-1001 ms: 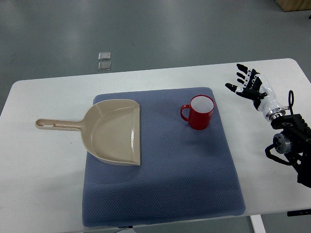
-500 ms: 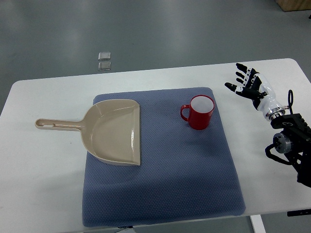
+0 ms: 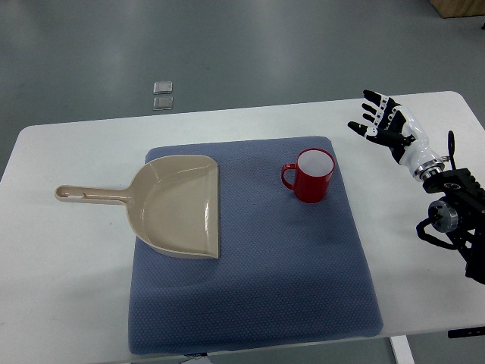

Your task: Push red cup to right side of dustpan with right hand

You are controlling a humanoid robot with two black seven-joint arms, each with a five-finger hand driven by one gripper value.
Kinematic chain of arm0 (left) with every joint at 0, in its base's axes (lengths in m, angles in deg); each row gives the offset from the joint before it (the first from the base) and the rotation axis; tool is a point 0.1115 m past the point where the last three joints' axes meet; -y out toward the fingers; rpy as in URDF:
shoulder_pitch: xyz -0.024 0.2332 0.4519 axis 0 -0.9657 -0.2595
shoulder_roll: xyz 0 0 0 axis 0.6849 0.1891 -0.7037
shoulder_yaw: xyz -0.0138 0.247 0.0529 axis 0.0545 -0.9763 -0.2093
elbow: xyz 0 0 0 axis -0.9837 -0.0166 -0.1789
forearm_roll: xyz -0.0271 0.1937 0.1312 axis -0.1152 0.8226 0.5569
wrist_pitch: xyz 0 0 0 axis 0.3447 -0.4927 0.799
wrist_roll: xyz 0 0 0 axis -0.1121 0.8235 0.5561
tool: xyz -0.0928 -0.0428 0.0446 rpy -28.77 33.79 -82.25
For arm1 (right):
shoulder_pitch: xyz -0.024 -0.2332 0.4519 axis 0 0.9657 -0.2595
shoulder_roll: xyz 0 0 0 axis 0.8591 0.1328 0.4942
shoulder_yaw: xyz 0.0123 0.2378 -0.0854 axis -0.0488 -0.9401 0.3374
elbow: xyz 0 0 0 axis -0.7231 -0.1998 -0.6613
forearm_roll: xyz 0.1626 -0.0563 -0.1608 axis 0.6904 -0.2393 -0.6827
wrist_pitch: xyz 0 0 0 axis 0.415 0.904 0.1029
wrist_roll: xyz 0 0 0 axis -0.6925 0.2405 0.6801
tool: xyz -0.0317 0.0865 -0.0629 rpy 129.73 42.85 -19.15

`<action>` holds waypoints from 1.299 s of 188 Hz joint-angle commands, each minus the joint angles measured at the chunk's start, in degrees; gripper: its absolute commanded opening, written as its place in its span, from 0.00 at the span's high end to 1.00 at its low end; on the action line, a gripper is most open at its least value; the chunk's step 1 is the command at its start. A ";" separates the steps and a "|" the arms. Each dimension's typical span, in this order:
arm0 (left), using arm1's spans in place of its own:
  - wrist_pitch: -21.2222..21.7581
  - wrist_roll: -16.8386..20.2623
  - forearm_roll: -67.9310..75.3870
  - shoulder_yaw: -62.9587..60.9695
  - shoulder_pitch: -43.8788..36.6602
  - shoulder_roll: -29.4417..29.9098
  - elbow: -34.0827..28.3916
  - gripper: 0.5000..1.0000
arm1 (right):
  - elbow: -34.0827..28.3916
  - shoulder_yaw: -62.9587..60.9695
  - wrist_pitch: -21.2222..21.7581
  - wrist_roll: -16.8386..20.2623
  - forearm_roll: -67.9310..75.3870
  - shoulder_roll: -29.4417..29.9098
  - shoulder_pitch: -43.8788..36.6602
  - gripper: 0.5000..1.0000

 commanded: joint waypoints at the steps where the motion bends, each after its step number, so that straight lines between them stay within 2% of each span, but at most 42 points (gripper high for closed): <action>1: -0.06 0.00 0.00 0.00 0.01 0.00 0.00 0.00 | 0.01 0.08 0.10 0.00 0.00 -0.02 -0.03 0.14; 101: -0.06 0.00 0.00 0.00 0.01 0.00 0.00 0.00 | -0.43 0.17 0.46 -1.05 0.00 -0.99 0.94 0.14; 179: 0.03 0.00 0.00 0.00 0.01 0.00 0.00 0.00 | -2.80 2.19 6.61 -2.99 -0.09 -6.43 2.35 0.14; 244: -0.06 0.00 0.00 0.00 0.01 0.00 0.00 0.00 | -4.30 4.30 10.30 -4.33 -2.81 -6.61 3.58 0.14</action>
